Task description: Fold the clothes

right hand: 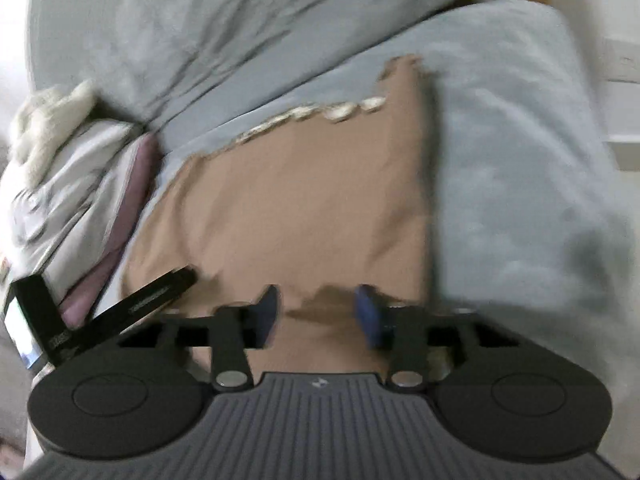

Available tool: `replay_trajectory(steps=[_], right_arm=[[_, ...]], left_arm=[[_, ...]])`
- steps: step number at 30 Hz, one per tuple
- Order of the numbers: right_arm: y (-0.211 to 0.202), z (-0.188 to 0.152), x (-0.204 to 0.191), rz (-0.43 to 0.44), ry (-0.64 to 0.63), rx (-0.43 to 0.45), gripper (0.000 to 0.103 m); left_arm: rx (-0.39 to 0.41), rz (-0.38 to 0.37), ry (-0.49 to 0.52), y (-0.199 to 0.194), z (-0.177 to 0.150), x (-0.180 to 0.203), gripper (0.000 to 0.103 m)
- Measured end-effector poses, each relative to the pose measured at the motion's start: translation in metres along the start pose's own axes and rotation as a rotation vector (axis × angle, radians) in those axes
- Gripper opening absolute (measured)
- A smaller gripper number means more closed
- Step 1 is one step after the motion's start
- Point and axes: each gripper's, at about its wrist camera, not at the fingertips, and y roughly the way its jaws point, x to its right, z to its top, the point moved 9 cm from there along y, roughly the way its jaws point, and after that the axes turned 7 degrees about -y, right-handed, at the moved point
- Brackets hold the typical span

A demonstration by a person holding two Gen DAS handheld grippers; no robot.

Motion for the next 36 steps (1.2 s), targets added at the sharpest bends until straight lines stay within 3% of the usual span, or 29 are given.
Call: replay_trajectory(steps=[4,6,7,8,11,15,18,22,26,32,36], right_arm=[[-0.006,0.004,0.004,-0.053,0.014,0.05,0.037],[-0.016,0.012,-0.004,-0.076,-0.027,0.096,0.061],[-0.019,0.014,-0.014,-0.074,-0.063,0.125,0.086],[-0.019,0.017,-0.022,-0.057,-0.086,0.145,0.092],[-0.019,0.02,-0.052,-0.007,-0.157,0.171,0.092],[-0.014,0.003,-0.081,0.073,-0.183,0.099,0.092],[-0.015,-0.015,-0.106,0.097,-0.242,0.055,0.092],[-0.026,-0.044,-0.155,0.213,-0.367,-0.019,0.092],[-0.041,-0.069,-0.194,0.254,-0.514,0.0,0.092],[-0.063,-0.153,-0.266,0.359,-0.71,-0.061,0.092],[-0.093,-0.241,-0.32,0.467,-0.929,-0.096,0.092]], left_arm=[[0.067,-0.004,-0.002,-0.027,0.009,0.001,0.097],[0.063,0.033,-0.015,-0.042,0.006,-0.007,0.097],[0.052,0.06,-0.018,-0.047,0.002,-0.012,0.097],[0.04,0.087,-0.02,-0.053,-0.003,-0.016,0.097],[0.051,0.2,0.025,-0.078,-0.024,-0.03,0.098],[0.064,0.293,0.02,-0.119,-0.054,-0.054,0.1],[0.062,0.344,-0.064,-0.161,-0.076,-0.085,0.1],[0.077,0.41,-0.199,-0.224,-0.102,-0.134,0.101],[0.103,0.511,-0.232,-0.299,-0.126,-0.189,0.102],[0.119,0.59,-0.321,-0.392,-0.17,-0.252,0.102],[0.112,0.656,-0.36,-0.449,-0.212,-0.293,0.102]])
